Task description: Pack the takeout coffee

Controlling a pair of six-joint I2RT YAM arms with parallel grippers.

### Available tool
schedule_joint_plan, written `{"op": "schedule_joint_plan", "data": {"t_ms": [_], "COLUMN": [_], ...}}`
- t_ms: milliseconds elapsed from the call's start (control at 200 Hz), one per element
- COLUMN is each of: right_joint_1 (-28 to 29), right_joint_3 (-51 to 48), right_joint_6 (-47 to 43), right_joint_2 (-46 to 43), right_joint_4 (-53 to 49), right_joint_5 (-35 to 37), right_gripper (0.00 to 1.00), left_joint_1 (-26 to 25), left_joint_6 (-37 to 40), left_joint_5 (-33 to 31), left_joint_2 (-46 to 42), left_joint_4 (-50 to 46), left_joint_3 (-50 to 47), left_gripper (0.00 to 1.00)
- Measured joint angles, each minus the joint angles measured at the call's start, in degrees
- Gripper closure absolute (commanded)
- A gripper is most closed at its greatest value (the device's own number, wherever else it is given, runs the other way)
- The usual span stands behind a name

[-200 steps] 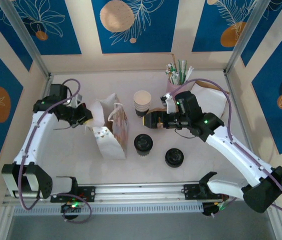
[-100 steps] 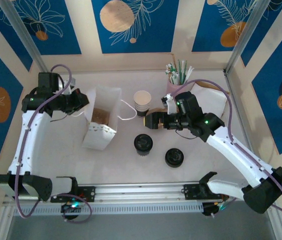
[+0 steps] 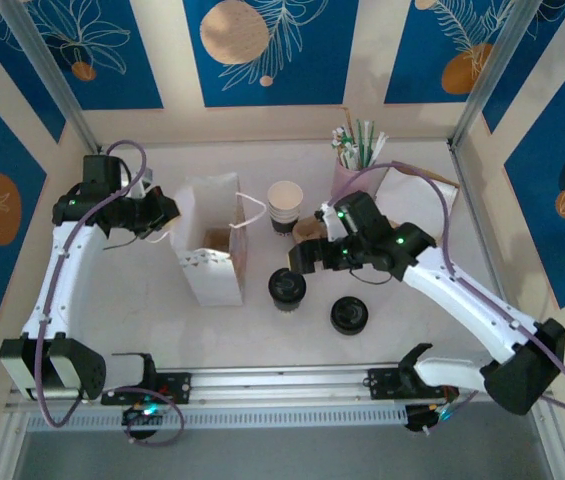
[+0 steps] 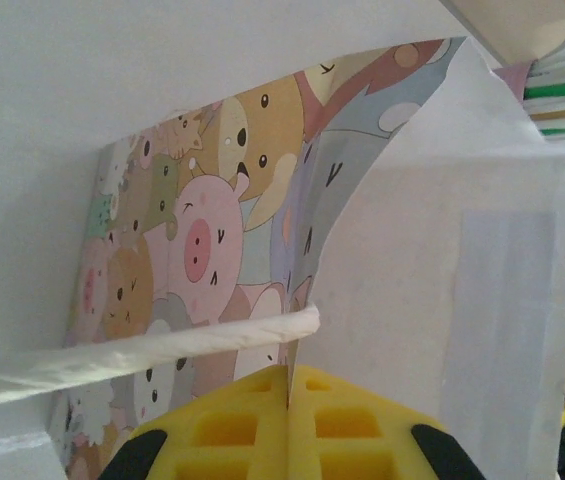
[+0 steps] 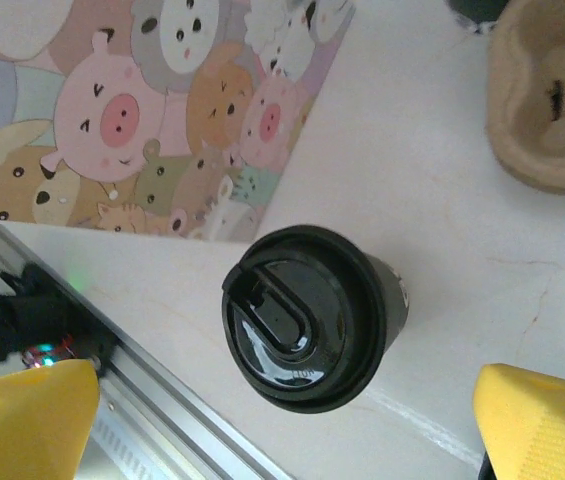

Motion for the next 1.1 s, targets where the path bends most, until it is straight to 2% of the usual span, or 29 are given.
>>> {"op": "schedule_joint_plan", "data": {"t_ms": [340,480,535,675,810,970,1100], "right_joint_1": [8.50,9.18,8.94,7.89,8.28,12.09,16.17], "right_joint_3": [6.69,10.25,11.67,15.02,17.64,20.37,20.22], "right_joint_6": [-14.36,-19.15,-19.82,-17.84,-10.54,-1.18,-1.55], "right_joint_2": [7.54,11.04,12.61,16.24,18.34,21.27,22.62], "right_joint_4": [-4.83,-7.52,-8.76,-11.69,-14.60,-17.77,-17.57], "right_joint_5": [3.89,4.46,5.14,7.04,10.12,14.10,15.65], "right_gripper": [0.06,0.07,0.07,0.07,0.05,0.05,0.06], "left_joint_1": [0.00,0.02,0.04,0.15,0.22,0.22,0.24], "left_joint_6": [7.48,8.41,7.91,2.49,-4.46,-10.71,-13.44], "left_joint_5": [2.32,2.01,1.29,0.00,-0.61,-1.92,-2.05], "left_joint_2": [1.46,1.33,0.90,-4.15,-9.62,-13.38,-13.99], "left_joint_4": [-7.89,-9.44,-9.18,-5.11,-0.87,2.38,3.87], "left_joint_3": [3.56,3.91,3.65,-1.22,-6.21,-9.46,-10.25], "left_gripper": [0.96,0.96,0.92,0.90,0.91,0.91,0.91]}}
